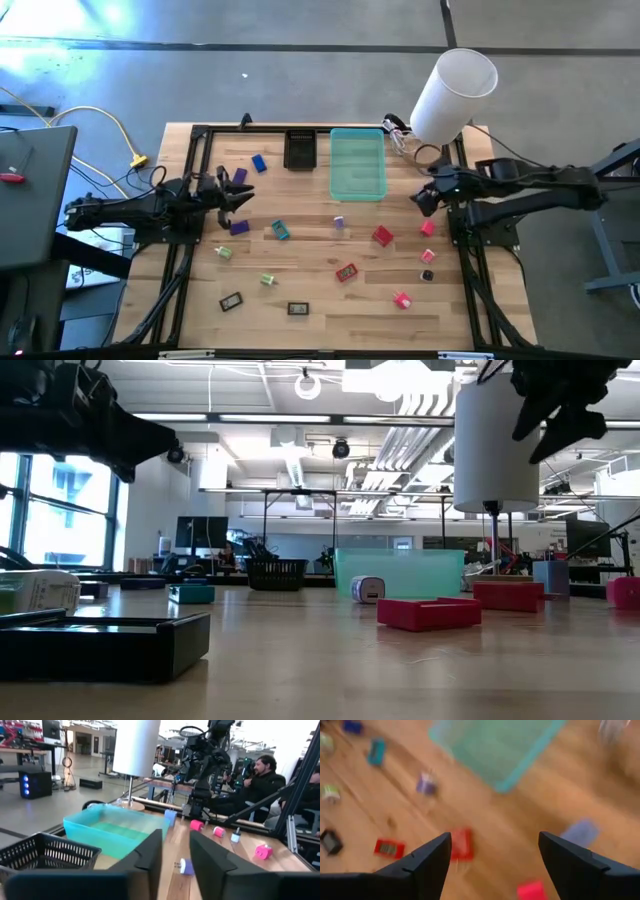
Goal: Pick & Place Office items
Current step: Put the violet charger adapter into the blue bin
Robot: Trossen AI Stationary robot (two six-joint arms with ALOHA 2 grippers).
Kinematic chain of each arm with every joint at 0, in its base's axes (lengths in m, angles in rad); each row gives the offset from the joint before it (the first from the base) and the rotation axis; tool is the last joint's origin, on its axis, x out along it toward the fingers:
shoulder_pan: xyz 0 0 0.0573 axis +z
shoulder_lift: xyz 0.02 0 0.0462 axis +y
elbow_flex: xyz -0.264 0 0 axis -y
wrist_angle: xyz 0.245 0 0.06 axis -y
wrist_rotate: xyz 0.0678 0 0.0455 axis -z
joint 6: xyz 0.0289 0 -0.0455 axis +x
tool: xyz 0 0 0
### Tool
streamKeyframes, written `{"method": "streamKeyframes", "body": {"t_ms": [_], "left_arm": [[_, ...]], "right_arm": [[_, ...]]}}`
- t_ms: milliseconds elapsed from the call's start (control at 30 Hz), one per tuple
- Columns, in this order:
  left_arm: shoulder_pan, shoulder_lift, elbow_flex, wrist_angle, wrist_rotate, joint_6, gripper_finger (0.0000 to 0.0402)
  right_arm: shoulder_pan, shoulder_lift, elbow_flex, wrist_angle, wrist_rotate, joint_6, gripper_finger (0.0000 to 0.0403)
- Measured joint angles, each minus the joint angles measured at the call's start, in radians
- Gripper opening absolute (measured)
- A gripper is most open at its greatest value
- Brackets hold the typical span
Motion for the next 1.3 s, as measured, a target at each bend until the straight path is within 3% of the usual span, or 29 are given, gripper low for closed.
{"method": "streamKeyframes", "body": {"t_ms": [100, 233, 433, 600, 867, 1300], "left_arm": [[0.0, 0.026, 0.0, 0.012, 0.0, 0.022, 0.0136], [0.0, 0.056, 0.0, 0.056, 0.0, 0.037, 0.0152], [0.001, 0.093, 0.0, 0.109, -0.006, 0.038, 0.0154], [0.001, 0.124, 0.0, 0.15, -0.055, 0.038, 0.0154], [0.001, 0.159, 0.0, 0.162, -0.058, 0.006, 0.0154], [0.0, 0.188, 0.0, 0.161, -0.036, -0.03, 0.0154]], "right_arm": [[-0.04, 0.035, -0.001, -0.061, -0.097, 0.028, 0.0287], [-0.087, 0.088, -0.001, -0.131, -0.117, 0.029, 0.0286], [-0.16, 0.159, -0.001, -0.231, 0.02, 0.206, 0.0286], [-0.245, 0.231, -0.001, -0.29, 0.025, 0.26, 0.0286], [-0.341, 0.361, -0.001, -0.271, -0.01, 0.279, 0.0286], [-0.347, 0.531, 0.0, -0.184, -0.034, 0.287, 0.0286]]}}
